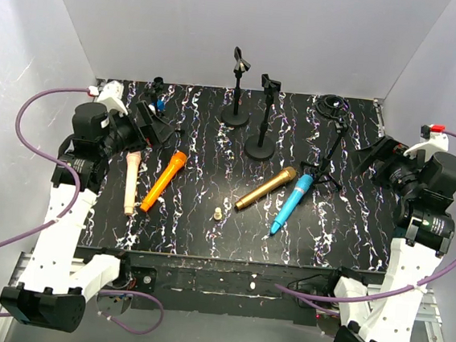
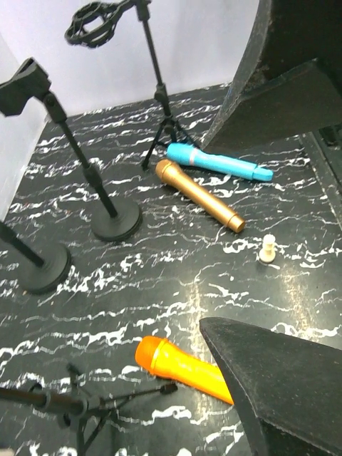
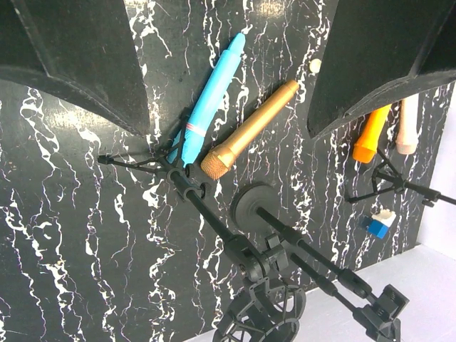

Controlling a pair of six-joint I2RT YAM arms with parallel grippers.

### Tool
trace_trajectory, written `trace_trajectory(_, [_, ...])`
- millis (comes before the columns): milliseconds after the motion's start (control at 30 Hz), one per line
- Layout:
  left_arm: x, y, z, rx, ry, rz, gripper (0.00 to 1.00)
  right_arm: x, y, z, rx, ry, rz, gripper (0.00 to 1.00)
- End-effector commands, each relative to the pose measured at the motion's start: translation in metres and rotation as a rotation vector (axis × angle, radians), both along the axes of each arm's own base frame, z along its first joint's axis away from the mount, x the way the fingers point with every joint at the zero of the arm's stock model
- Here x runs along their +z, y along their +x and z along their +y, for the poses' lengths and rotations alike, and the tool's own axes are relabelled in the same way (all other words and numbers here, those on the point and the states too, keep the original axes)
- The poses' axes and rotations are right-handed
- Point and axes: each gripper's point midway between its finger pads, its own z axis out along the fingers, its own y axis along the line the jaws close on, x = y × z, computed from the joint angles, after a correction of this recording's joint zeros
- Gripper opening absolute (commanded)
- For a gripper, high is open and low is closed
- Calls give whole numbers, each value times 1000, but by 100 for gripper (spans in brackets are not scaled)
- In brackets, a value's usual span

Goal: Attach the microphones to the stand

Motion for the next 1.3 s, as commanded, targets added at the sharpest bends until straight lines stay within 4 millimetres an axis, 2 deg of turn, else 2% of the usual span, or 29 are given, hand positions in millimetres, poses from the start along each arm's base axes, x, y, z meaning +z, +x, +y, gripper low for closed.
trace_trajectory(0, [20,-10,-23,-143,-66,-46,98,12,0,-1,-3,-12,-53,98])
trace_trajectory(133, [16,-18,-36,-230,-95,-25,98,7,0,6,58,-31,-58,98])
trace_trajectory(300, [12,-29,-56,-318,-101,-7,98,-1,-10,38,316,-64,-108,98])
trace_trajectory(367, [10,-34,-69,-356,-85,-6,98,-8,-20,51,451,-115,-137,98])
trace_trajectory(433, [5,-39,-88,-395,-49,2,98,-15,-25,52,503,-175,-142,98])
trace_trajectory(533, [-12,-47,-119,-453,40,41,98,-31,-37,57,597,-229,-112,98])
trace_trajectory(667, [-47,-51,-154,-517,189,105,98,-51,-49,68,710,-185,-77,98])
trace_trajectory(867, [-108,-57,-206,-625,414,149,98,-73,-41,66,697,-195,-117,98])
trace_trajectory(1000, [-145,-49,-237,-674,486,140,98,-83,-37,66,688,-161,-125,98])
trace_trajectory(1100, [-181,-39,-251,-670,567,165,97,-86,-34,64,675,-135,-128,98])
trace_trajectory(1267, [-227,-21,-265,-646,659,219,86,-88,-34,64,667,-110,-141,98])
